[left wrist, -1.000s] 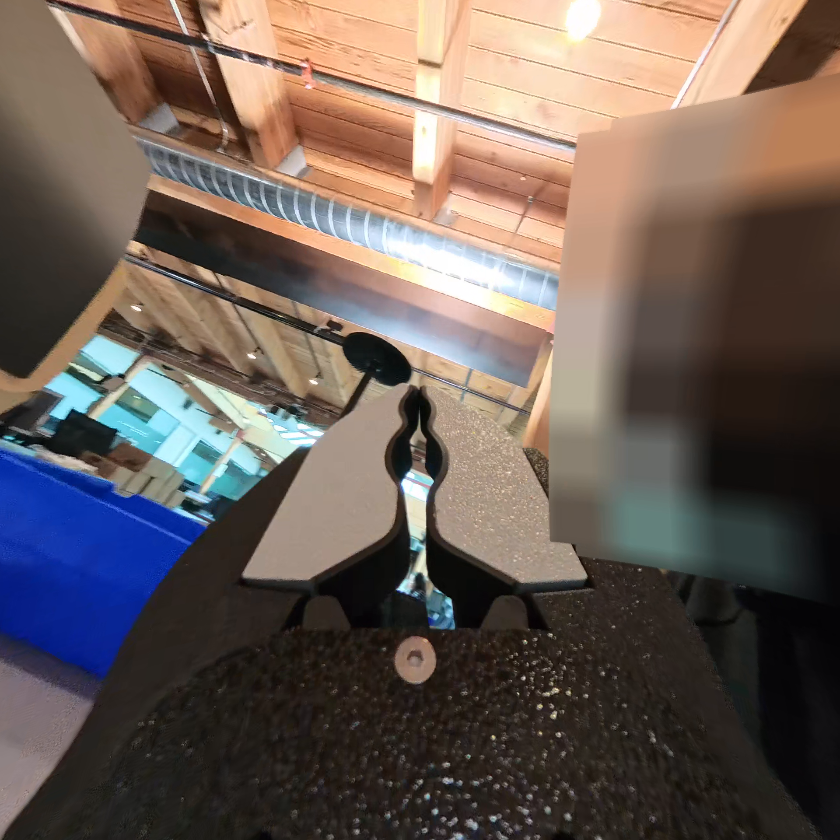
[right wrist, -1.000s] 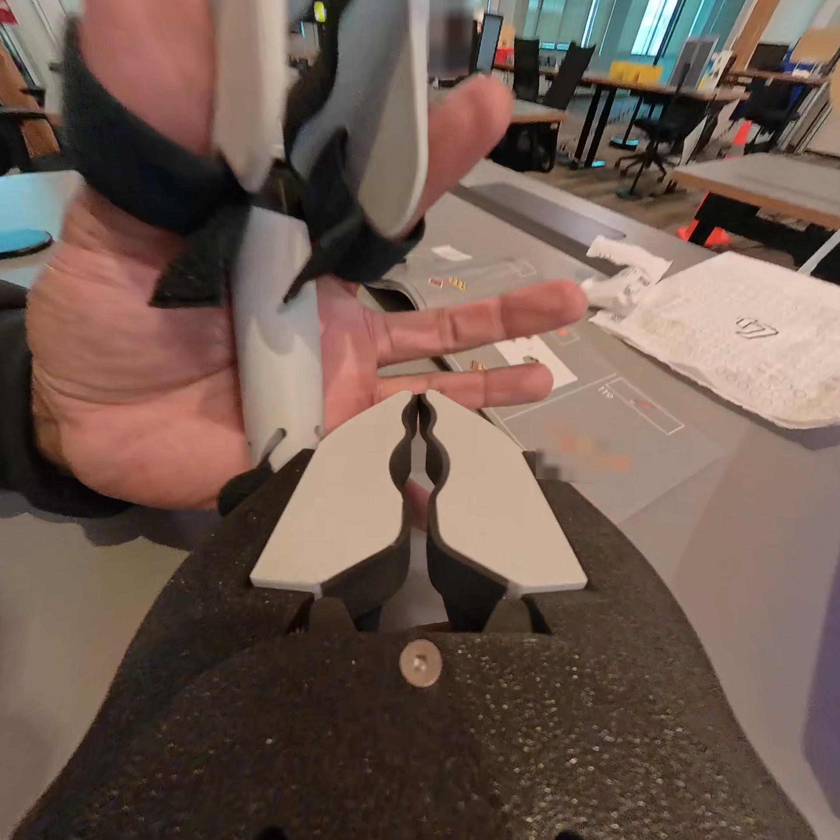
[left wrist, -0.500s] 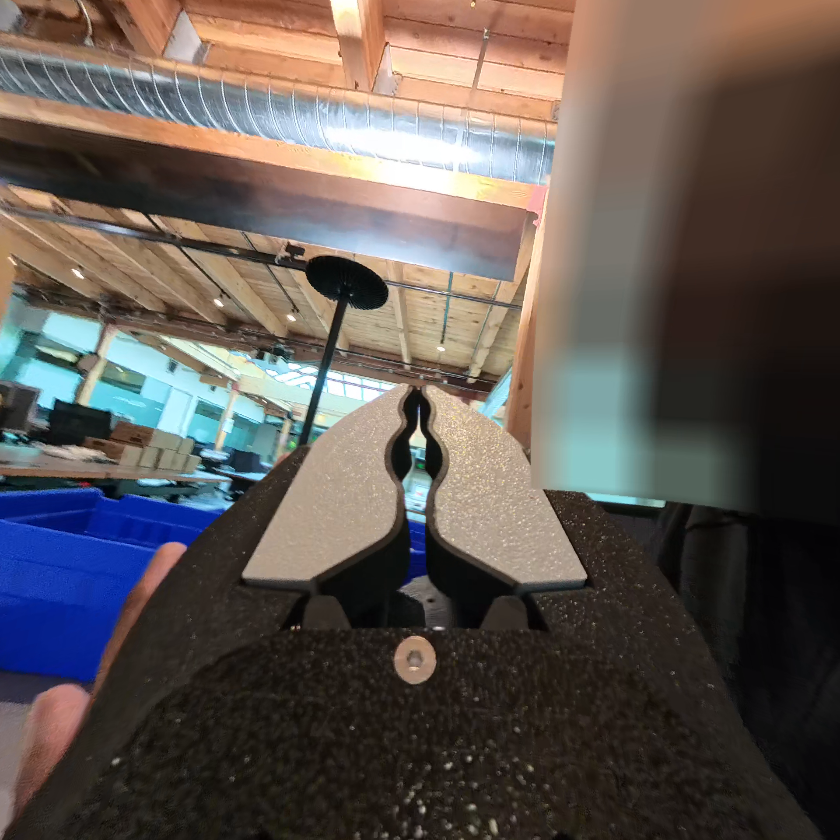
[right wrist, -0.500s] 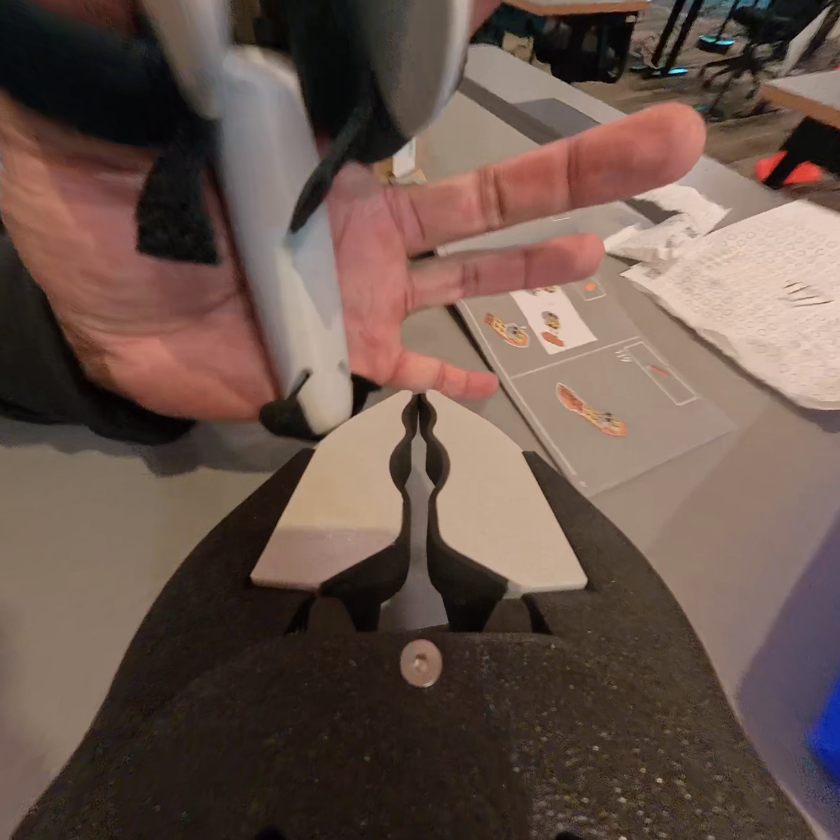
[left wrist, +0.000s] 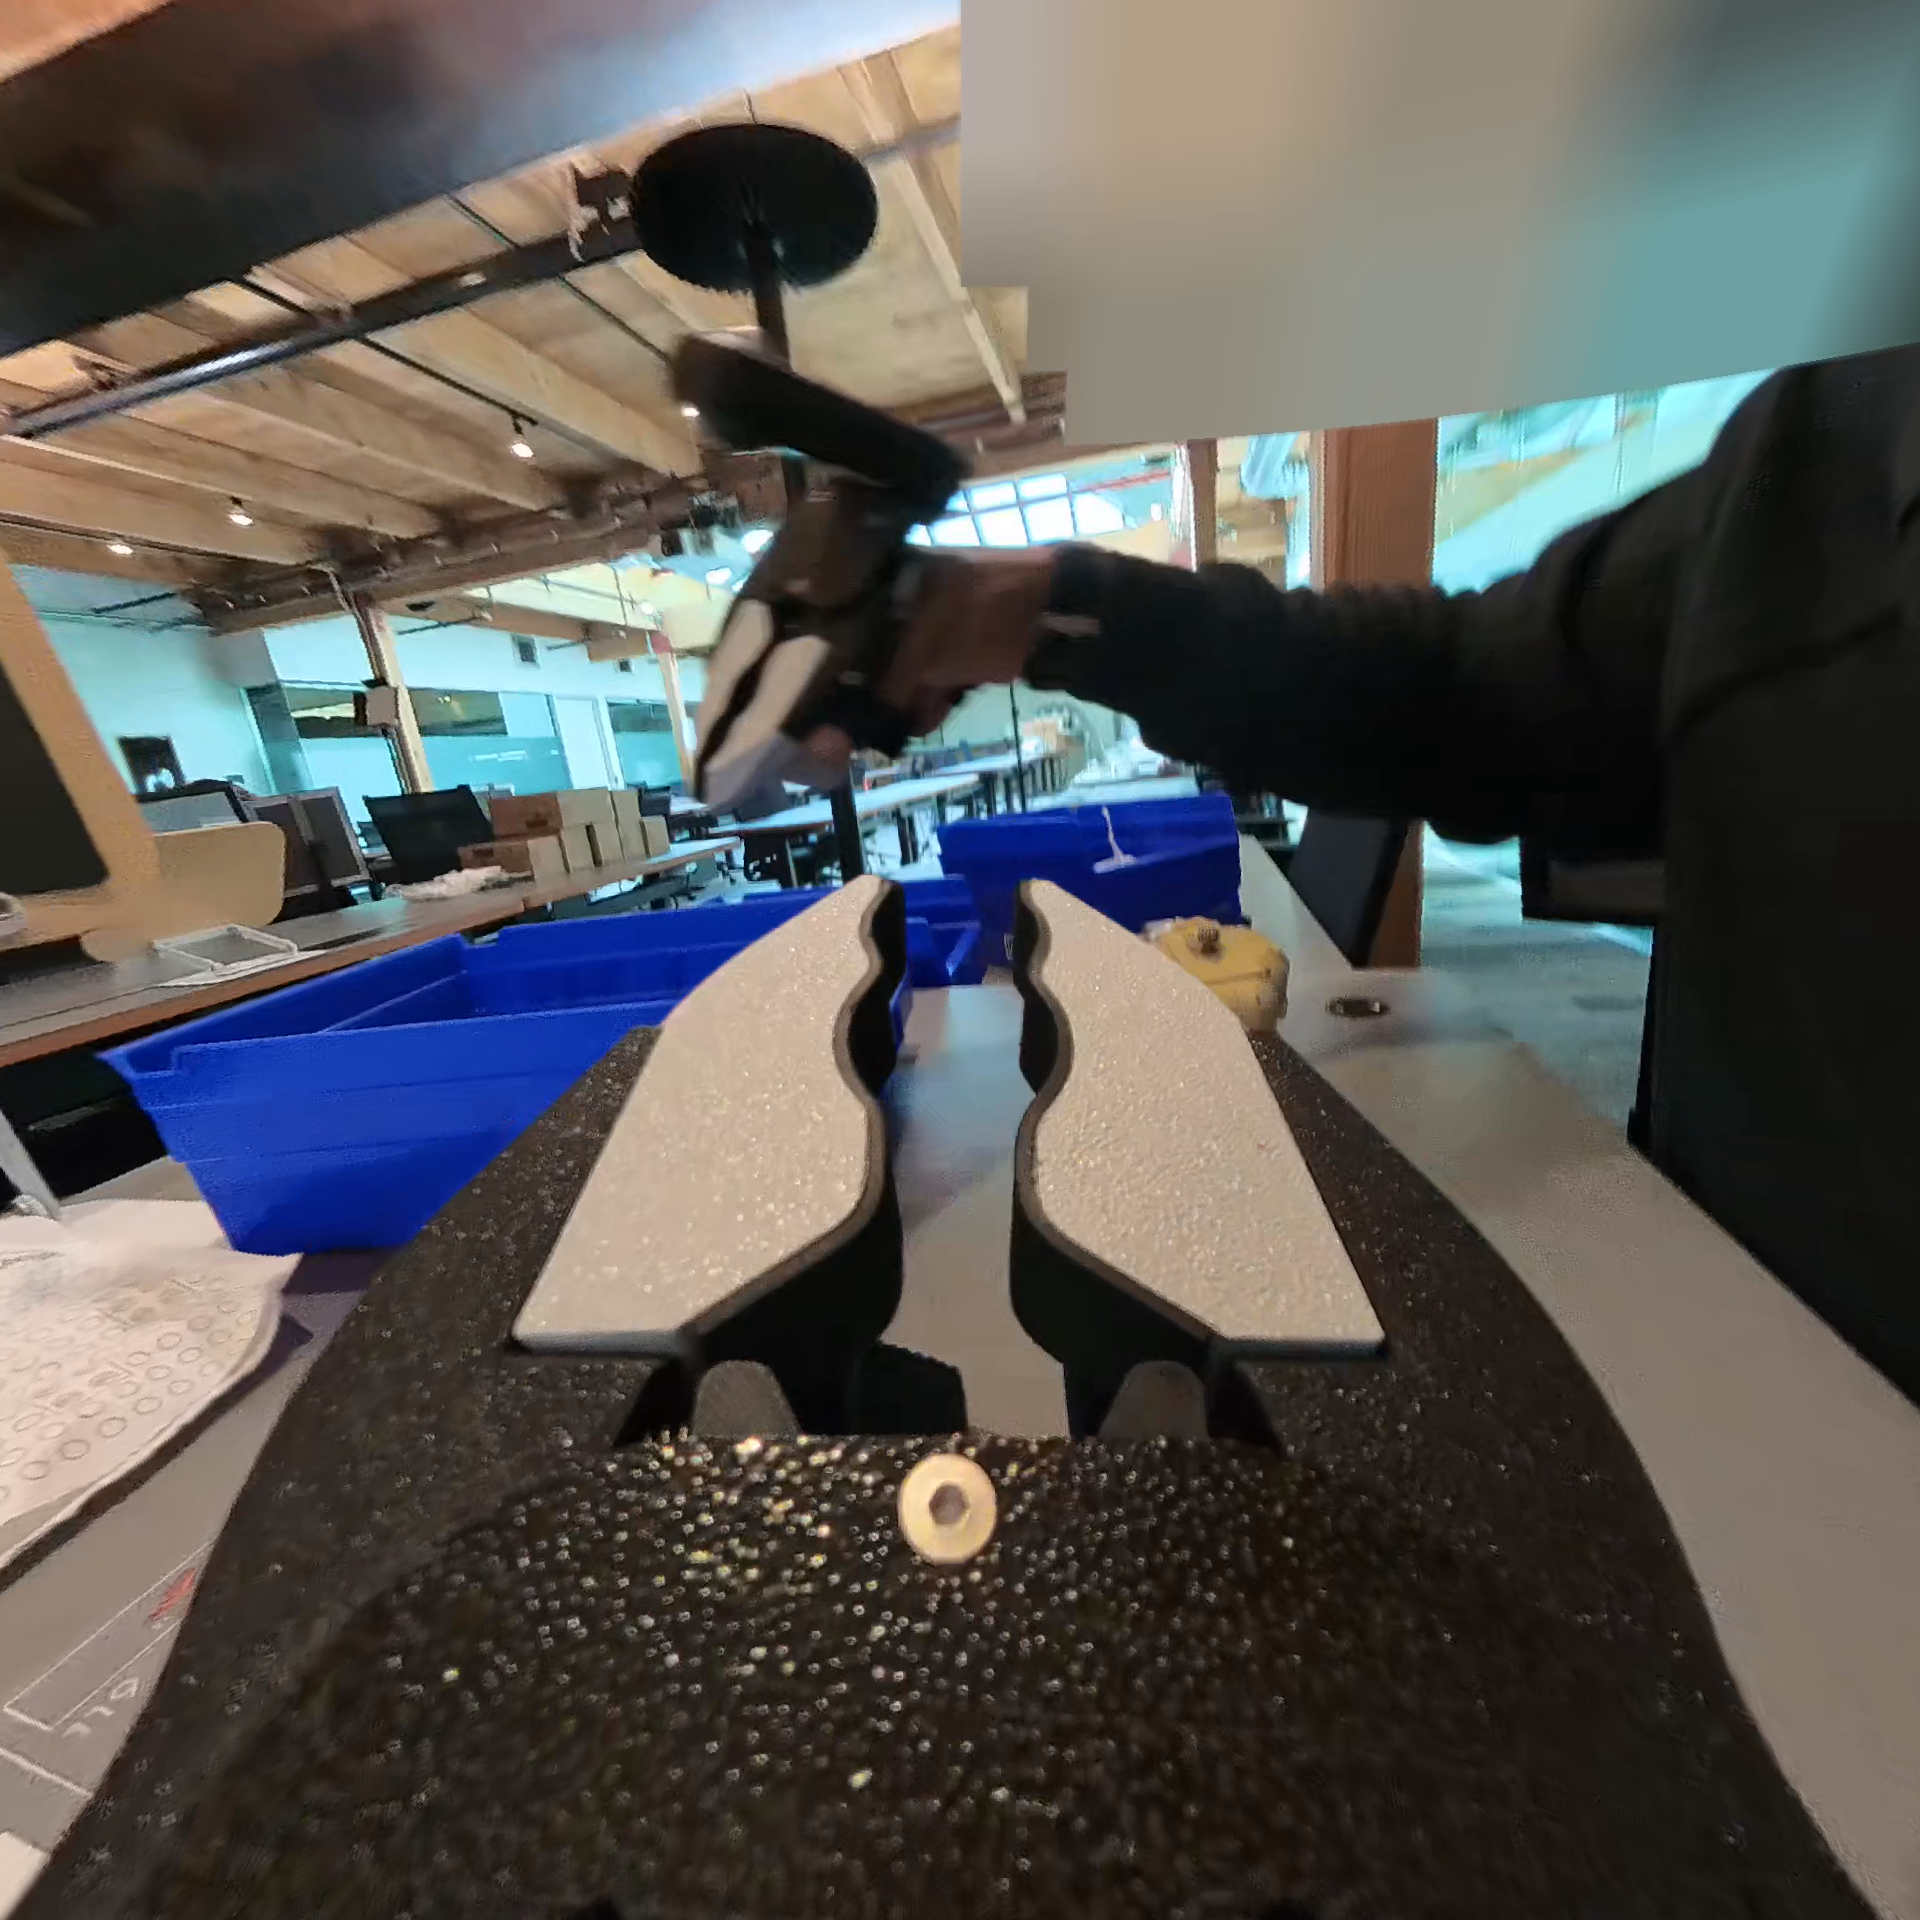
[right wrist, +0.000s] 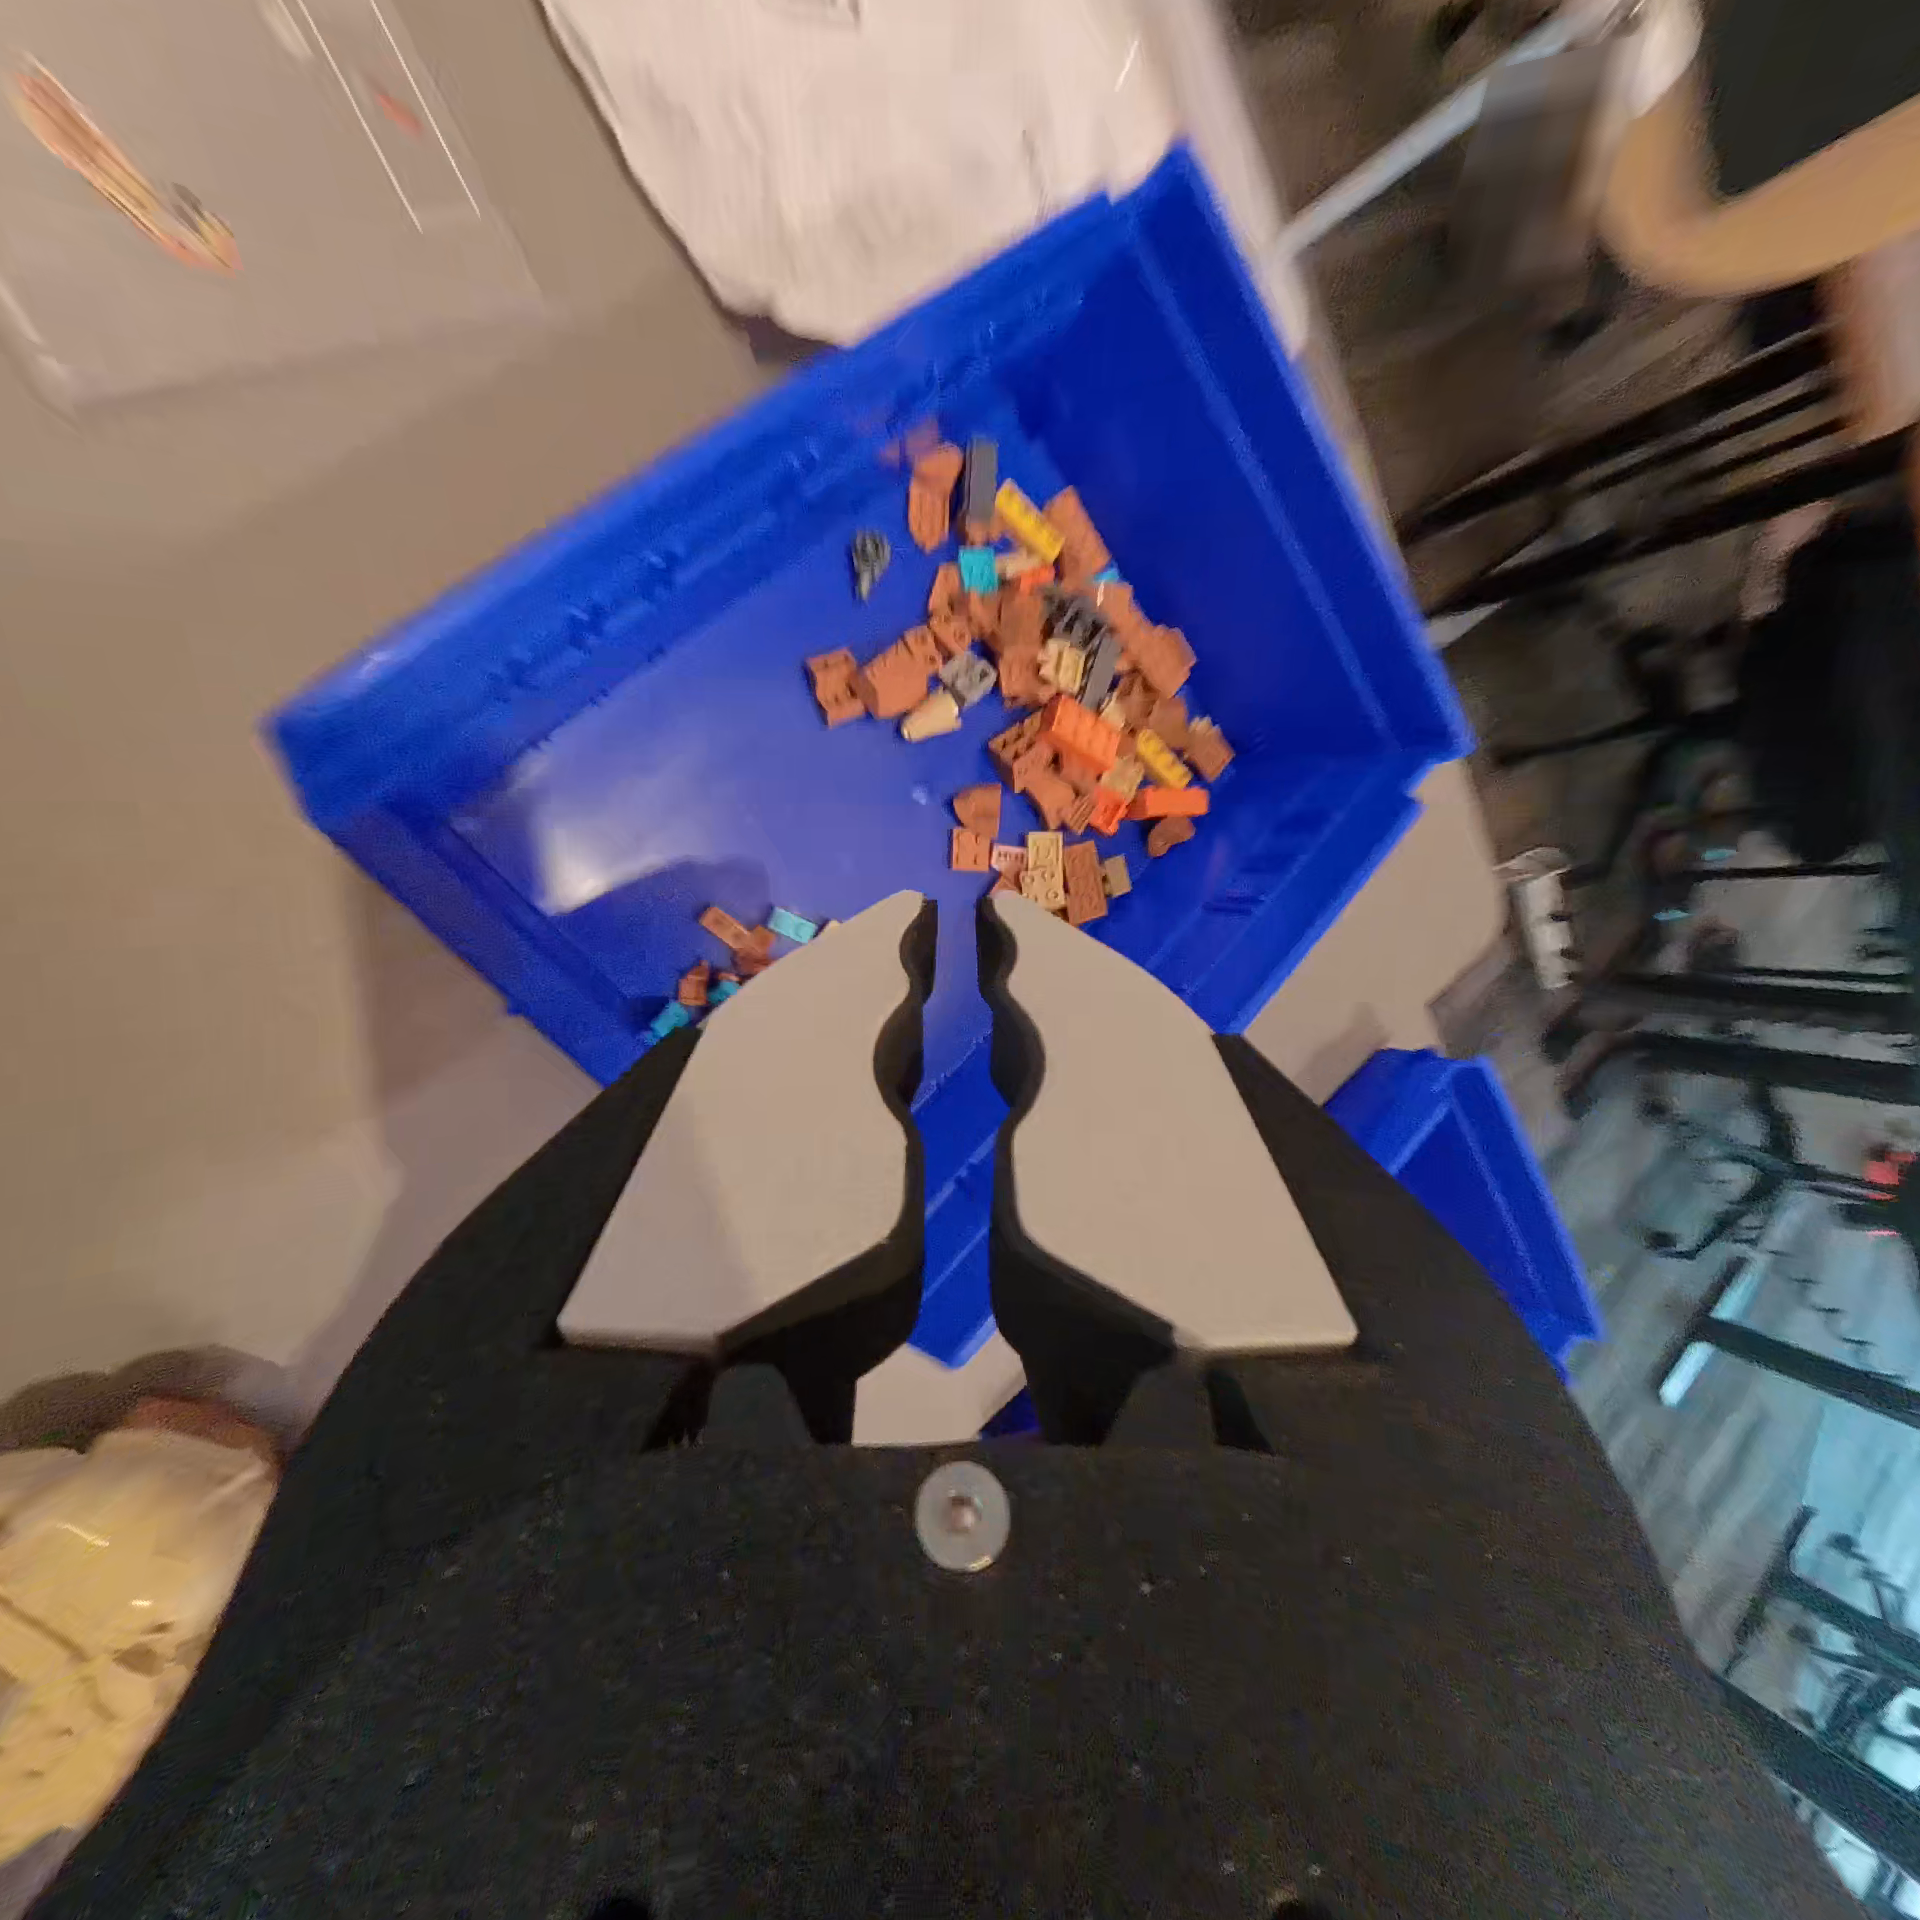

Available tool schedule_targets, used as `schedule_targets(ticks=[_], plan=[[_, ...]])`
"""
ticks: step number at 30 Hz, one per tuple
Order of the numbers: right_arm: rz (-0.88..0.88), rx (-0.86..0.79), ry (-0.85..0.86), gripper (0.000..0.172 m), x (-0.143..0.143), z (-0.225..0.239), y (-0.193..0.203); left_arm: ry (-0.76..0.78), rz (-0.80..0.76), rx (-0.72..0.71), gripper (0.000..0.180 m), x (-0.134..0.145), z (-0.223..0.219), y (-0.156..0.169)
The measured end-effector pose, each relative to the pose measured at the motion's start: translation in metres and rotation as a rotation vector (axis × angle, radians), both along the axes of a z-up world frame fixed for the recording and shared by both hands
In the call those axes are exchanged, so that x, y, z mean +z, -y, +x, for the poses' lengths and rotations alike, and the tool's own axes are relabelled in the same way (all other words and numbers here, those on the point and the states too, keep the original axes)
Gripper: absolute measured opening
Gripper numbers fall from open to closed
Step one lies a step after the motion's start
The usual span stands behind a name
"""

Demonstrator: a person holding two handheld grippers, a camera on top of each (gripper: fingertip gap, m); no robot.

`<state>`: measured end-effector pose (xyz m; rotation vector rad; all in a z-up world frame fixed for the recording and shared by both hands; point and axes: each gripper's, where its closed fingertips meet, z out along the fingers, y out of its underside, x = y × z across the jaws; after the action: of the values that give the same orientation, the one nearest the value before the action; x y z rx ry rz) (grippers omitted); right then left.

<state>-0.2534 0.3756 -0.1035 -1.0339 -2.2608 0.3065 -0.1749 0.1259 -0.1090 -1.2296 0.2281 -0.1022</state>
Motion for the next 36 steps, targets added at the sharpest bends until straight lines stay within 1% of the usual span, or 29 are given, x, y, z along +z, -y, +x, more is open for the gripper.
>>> schedule_targets(ticks=[2, 4, 6, 9, 12, 14, 18, 25, 36], plan=[[-0.014, 0.004, 0.18, 0.007, -0.027, -0.024, -0.021, -0.062, -0.035, -0.005, 0.019, -0.01, 0.01, -0.005], [0.035, -0.014, 0.353, 0.007, -0.055, -0.043, -0.041, -0.108, -0.063, -0.009, 0.019, -0.018, 0.016, -0.009], [0.075, -0.034, 0.492, 0.008, -0.08, -0.058, -0.055, -0.122, -0.082, -0.007, 0.019, -0.022, 0.017, -0.01], [0.115, -0.051, 0.628, 0.009, -0.106, -0.071, -0.066, -0.083, -0.088, 0.002, 0.019, -0.023, 0.009, -0.01], [0.135, -0.082, 0.692, 0.011, -0.124, -0.079, -0.074, -0.017, -0.079, 0.01, 0.019, -0.02, 0.0, -0.008], [0.147, -0.101, 0.729, 0.013, -0.132, -0.081, -0.08, 0.018, -0.073, 0.01, 0.019, -0.018, -0.005, -0.007], [0.158, -0.123, 0.779, 0.016, -0.142, -0.079, -0.086, 0.038, -0.071, 0.005, 0.019, -0.018, -0.006, -0.006], [0.151, -0.129, 0.787, 0.016, -0.147, -0.085, -0.085, 0.011, -0.085, 0.005, 0.019, -0.02, -0.002, -0.008], [0.163, -0.144, 0.828, 0.019, -0.159, -0.083, -0.086, 0.021, -0.088, 0.007, 0.019, -0.02, -0.003, -0.009]])
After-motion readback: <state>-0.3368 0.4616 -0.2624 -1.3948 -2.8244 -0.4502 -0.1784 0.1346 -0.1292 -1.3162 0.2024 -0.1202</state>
